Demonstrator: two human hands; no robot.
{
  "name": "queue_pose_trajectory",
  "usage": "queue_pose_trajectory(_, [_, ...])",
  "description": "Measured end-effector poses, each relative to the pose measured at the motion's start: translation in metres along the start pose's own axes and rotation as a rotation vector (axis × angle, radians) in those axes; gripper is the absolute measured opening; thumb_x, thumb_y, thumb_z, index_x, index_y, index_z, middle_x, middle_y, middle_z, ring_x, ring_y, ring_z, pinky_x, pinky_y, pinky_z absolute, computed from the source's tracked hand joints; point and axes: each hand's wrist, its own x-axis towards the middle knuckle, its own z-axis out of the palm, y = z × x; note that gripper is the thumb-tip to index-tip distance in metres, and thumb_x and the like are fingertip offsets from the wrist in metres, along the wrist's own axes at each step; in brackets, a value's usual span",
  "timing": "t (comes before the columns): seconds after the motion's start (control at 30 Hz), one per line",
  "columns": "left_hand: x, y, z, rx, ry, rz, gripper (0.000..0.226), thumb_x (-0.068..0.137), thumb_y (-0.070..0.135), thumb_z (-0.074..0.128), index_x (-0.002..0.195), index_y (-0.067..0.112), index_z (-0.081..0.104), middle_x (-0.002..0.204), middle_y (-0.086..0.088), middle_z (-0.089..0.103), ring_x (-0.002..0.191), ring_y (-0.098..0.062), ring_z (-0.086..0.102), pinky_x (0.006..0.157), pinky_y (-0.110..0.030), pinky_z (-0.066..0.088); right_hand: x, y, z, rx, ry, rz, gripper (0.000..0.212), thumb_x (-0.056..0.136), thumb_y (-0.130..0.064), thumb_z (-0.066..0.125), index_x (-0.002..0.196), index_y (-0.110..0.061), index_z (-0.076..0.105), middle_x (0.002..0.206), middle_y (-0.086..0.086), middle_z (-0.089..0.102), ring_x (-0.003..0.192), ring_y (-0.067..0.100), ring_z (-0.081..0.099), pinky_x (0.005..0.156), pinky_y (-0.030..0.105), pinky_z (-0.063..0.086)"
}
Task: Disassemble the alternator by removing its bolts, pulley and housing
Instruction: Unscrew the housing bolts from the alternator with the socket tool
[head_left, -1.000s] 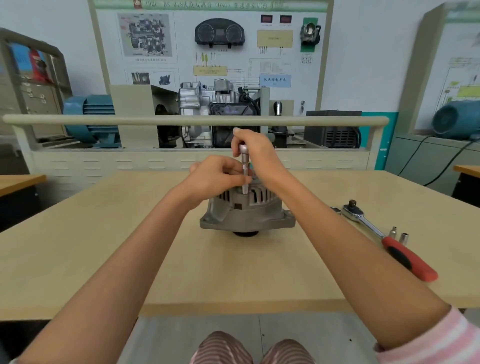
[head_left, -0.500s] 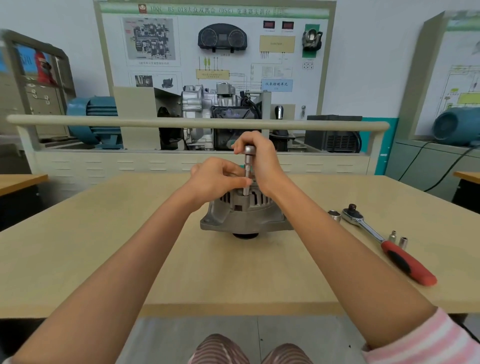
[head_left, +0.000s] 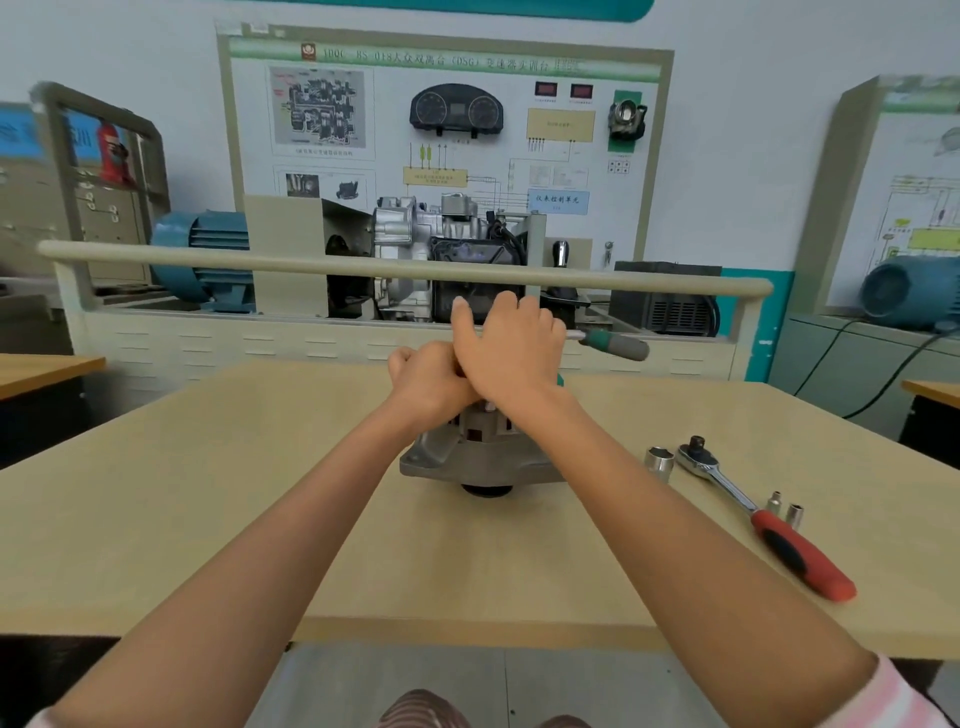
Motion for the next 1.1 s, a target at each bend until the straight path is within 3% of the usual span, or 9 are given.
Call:
queue_pose_trajectory(0.13, [0.002,-0.005,0.002,-0.206,-0.069,0.013,0.018,0.086,0.03,0.067,0.069,0.026,0.064,0.06,0.017,0.058,0.078,0.018,0.041,0.074,-0.015,0.019,0.012,0.009,-0.008,0.399,-0.188,0.051,0.053,0.098,-0.047,0.029,0.058,-0.017,0.047,0.085,0.006,0.061,0.1,0.029,0.049,0.091,0.041,0.029])
queue_pose_trajectory(0.27, [0.004,-0.007,-0.007,-0.225,-0.181,-0.004,0.023,0.086,0.033,0.068,0.094,0.013,0.074,0.092,-0.006,0.073,0.094,-0.008,0.058,0.098,-0.021,0.025,0.017,0.008,-0.008,0.836,-0.302,0.137,0.059,0.099,-0.039,0.031,0.047,-0.015,0.043,0.06,-0.002,0.05,0.077,0.016,0.052,0.084,0.031,0.038])
queue_pose_trajectory(0.33, [0.003,-0.006,-0.011,-0.235,-0.199,0.008,0.006,0.085,0.028,0.071,0.084,0.025,0.075,0.092,-0.003,0.075,0.097,-0.009,0.061,0.11,-0.041,0.031,0.017,0.006,-0.006,0.977,-0.334,0.155,0.059,0.101,-0.034,0.03,0.047,-0.01,0.039,0.06,0.003,0.048,0.067,0.013,0.05,0.074,0.023,0.038])
queue_pose_trajectory(0.47, [0.003,-0.004,-0.012,-0.25,-0.186,0.014,0.013,0.082,0.024,0.074,0.071,0.029,0.073,0.081,0.003,0.074,0.107,-0.02,0.061,0.111,-0.049,0.031,0.016,0.005,-0.008,1.105,-0.349,0.205,0.056,0.102,-0.028,0.029,0.048,-0.012,0.034,0.057,0.008,0.041,0.061,0.013,0.046,0.075,0.019,0.037])
queue_pose_trajectory(0.57, [0.004,-0.004,-0.011,-0.263,-0.154,-0.017,0.009,0.08,0.02,0.075,0.081,0.012,0.077,0.084,-0.007,0.075,0.11,-0.028,0.06,0.109,-0.049,0.033,0.012,0.004,-0.007,0.951,-0.297,0.155,0.056,0.102,-0.027,0.031,0.049,-0.011,0.039,0.057,0.002,0.044,0.063,0.012,0.046,0.078,0.027,0.037])
queue_pose_trajectory(0.7, [0.003,-0.004,-0.011,-0.263,-0.127,-0.038,0.021,0.08,0.015,0.074,0.063,0.025,0.069,0.068,0.008,0.068,0.112,-0.029,0.057,0.107,-0.05,0.036,0.004,0.003,-0.007,0.595,-0.123,-0.07,0.052,0.101,-0.023,0.034,0.053,-0.008,0.046,0.06,0.005,0.048,0.066,0.021,0.05,0.084,0.04,0.04])
queue_pose_trajectory(0.8, [0.003,0.0,-0.011,-0.209,-0.106,-0.063,0.022,0.083,0.011,0.068,0.062,0.018,0.066,0.067,0.002,0.066,0.102,-0.029,0.059,0.104,-0.051,0.038,0.001,0.004,-0.006,0.336,0.006,-0.197,0.049,0.101,-0.027,0.033,0.055,-0.013,0.046,0.064,0.003,0.05,0.07,0.023,0.049,0.088,0.04,0.039])
queue_pose_trajectory(0.93, [0.006,0.005,-0.008,-0.03,-0.056,-0.08,0.021,0.093,0.005,0.041,0.082,0.009,0.06,0.09,-0.013,0.064,0.098,-0.03,0.054,0.1,-0.037,0.033,-0.004,-0.002,0.001,-0.205,0.079,-0.135,0.053,0.098,-0.048,0.027,0.101,-0.006,0.06,0.099,0.014,0.063,0.097,0.031,0.054,0.09,0.04,0.031])
queue_pose_trajectory(1.1, [0.002,0.004,-0.005,0.038,-0.016,-0.031,0.031,0.092,0.005,0.034,0.069,0.018,0.049,0.071,0.0,0.053,0.084,-0.018,0.045,0.085,-0.03,0.019,-0.007,0.0,0.003,-0.033,0.081,-0.175,0.055,0.096,-0.053,0.031,0.096,-0.005,0.058,0.099,0.013,0.06,0.099,0.031,0.05,0.094,0.04,0.03])
